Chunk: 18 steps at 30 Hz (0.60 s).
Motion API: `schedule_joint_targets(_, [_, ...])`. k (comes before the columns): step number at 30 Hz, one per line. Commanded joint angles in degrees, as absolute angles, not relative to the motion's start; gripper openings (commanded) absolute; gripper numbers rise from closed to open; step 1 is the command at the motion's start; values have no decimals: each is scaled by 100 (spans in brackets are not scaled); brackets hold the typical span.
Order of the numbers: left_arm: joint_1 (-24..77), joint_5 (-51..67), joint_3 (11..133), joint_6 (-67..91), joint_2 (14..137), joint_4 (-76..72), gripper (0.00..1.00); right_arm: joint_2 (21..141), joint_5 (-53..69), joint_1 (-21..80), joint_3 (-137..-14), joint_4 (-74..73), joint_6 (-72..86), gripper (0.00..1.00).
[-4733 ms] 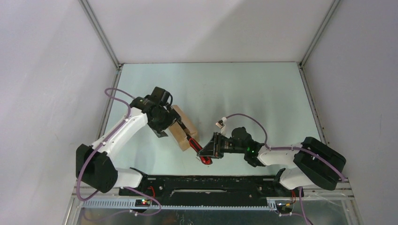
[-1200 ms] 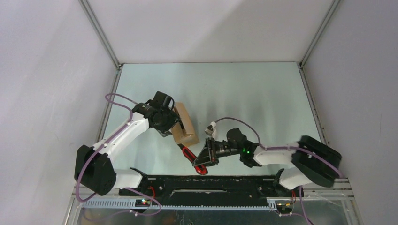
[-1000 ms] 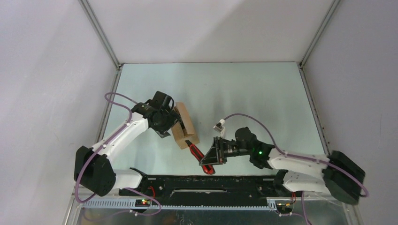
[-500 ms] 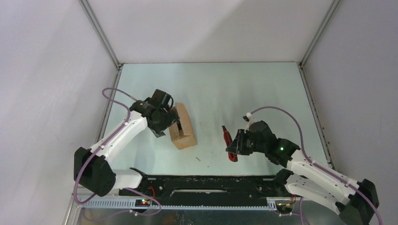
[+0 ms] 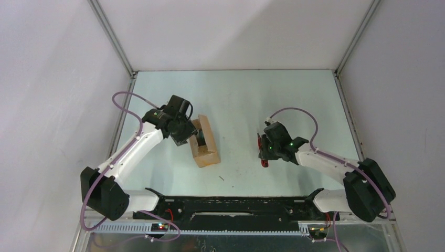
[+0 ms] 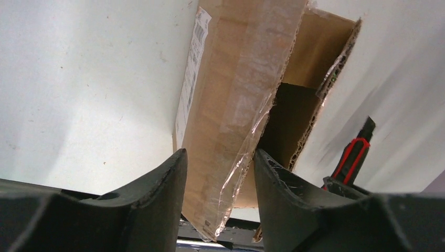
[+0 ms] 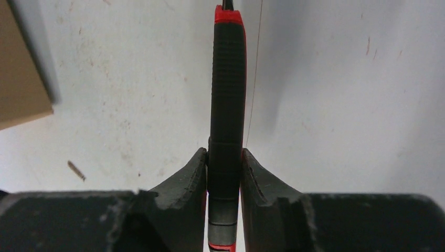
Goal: Unpack the express box
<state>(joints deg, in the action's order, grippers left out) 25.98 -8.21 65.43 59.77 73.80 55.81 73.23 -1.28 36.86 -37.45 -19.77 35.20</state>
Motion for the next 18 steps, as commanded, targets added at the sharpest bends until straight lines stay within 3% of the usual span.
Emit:
schedule_joint_targets(1, [2628, -744, 6855, 5716, 7216, 5459, 51, 7616, -415, 3620, -4161, -1545, 3152, 36])
schedule_joint_targets(4, [2615, -698, 6843, 5666, 7203, 5395, 49, 7695, -443, 3595, -4315, -1637, 3088, 54])
schedule_joint_targets(7, [2587, -636, 6838, 5598, 7203, 5343, 46, 7725, -474, 3569, -4451, -1743, 3044, 64])
schedule_joint_targets(13, [2509, -575, 6812, 5491, 7075, 5318, 45, 7411, -798, 3909, -5118, -2447, 3049, 74])
schedule_joint_targets(18, [2441, -479, 6727, 5417, 6892, 5256, 41, 7448, -1072, 4785, -6236, -2862, 3103, 77])
